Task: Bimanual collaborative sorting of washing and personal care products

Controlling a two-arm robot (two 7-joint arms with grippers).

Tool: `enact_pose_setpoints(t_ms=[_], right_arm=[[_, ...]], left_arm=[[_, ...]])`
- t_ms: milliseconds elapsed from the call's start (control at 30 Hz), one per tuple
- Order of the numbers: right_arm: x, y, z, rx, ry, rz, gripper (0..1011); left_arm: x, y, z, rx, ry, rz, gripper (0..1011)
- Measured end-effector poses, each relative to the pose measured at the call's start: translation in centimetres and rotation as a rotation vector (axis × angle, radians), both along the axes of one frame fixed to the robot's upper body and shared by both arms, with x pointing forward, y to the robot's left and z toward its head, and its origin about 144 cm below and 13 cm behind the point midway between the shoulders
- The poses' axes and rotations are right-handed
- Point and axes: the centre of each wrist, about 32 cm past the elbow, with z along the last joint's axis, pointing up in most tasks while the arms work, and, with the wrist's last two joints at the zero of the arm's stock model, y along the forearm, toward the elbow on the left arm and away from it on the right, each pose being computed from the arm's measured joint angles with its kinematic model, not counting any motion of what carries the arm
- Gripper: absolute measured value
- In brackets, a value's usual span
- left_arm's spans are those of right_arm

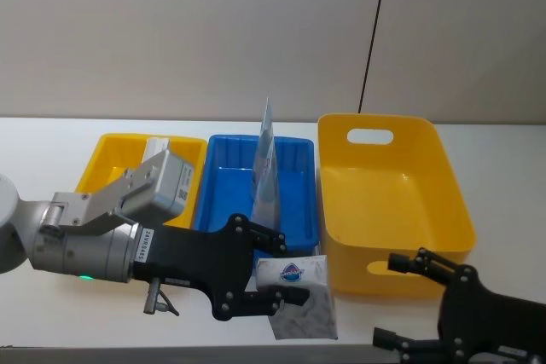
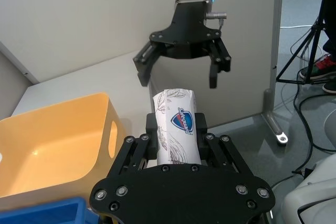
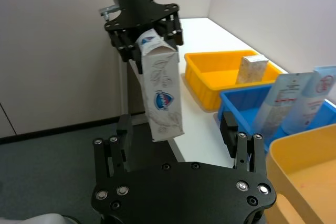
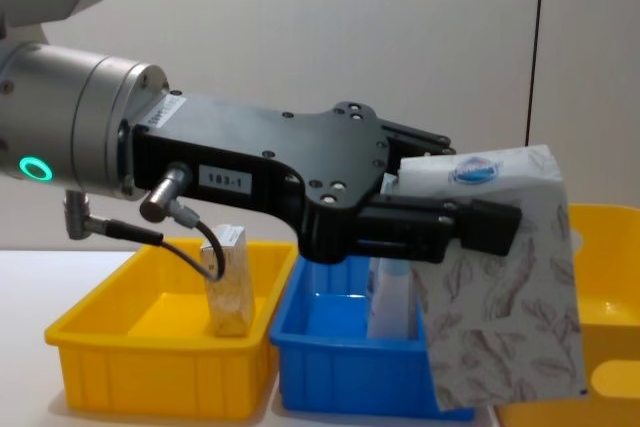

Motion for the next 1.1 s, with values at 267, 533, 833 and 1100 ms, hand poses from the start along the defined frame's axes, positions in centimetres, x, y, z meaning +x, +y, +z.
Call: enact_pose_setpoints(t_ms=[267, 533, 833, 1100], right_arm=[[0.1, 1.3, -0.8, -0.007, -0.009, 0.032, 1003], [0.8, 2.5, -1.3, -0.014, -0.021, 0.055, 1003], [1.6, 3.4, -1.6, -0.020, -0.033, 0.066, 1003], [2.1, 4.1, -1.8, -0.027, -0.039, 0.072, 1003]], left_arm=[[0.0, 0.0, 0.0, 0.000, 0.000, 0.000, 363], [0.0, 0.0, 0.0, 0.000, 0.000, 0.000, 363], [0.0, 0.0, 0.0, 0.000, 0.000, 0.000, 364], [0.0, 0.0, 0.0, 0.000, 0.000, 0.000, 364]])
